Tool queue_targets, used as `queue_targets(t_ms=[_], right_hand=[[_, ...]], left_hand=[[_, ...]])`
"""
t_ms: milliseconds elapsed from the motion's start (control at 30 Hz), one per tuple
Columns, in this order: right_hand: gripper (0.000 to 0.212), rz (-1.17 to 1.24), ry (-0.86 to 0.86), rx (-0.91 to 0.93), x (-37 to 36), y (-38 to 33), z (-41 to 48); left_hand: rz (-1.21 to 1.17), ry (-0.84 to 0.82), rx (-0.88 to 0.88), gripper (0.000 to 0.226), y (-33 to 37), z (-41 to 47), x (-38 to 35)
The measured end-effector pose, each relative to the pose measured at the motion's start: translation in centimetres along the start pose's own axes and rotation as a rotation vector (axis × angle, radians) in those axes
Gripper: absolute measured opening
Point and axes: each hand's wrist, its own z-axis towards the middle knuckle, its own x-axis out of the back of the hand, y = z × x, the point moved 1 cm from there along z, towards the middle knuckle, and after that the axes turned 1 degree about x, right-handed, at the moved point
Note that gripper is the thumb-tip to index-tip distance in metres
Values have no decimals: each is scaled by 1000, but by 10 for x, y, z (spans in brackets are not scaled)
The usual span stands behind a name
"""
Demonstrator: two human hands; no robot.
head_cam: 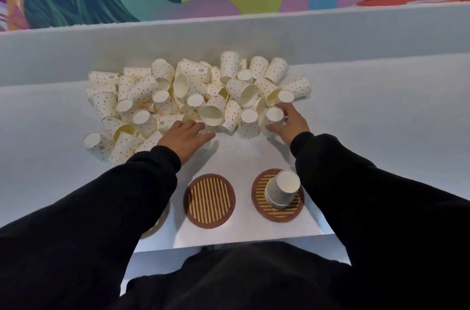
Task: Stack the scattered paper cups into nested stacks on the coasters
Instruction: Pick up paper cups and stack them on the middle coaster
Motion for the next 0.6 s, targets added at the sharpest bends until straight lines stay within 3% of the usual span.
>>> queue_targets(t_ms=[67, 167, 300, 400, 467, 600], right_hand=[[43, 10, -1, -16, -1, 0, -2], [46, 34, -22, -52, 0, 5, -6], [52, 77, -20, -84, 8, 15, -19], [50, 173, 34, -92, 22, 18, -33], [46, 235, 69, -87, 33, 22, -45], [39, 342, 108, -80, 53, 32, -73]], left_hand=[[1, 5, -68, 50, 7, 3, 0], [5, 42, -126, 41, 10, 3, -5], [-33, 109, -143, 46, 17, 4, -5], [-169, 142, -54, 55, 24, 1, 7], [-373, 157, 32, 60, 35, -3, 24], [-1215, 176, 268, 61, 76, -15, 71]])
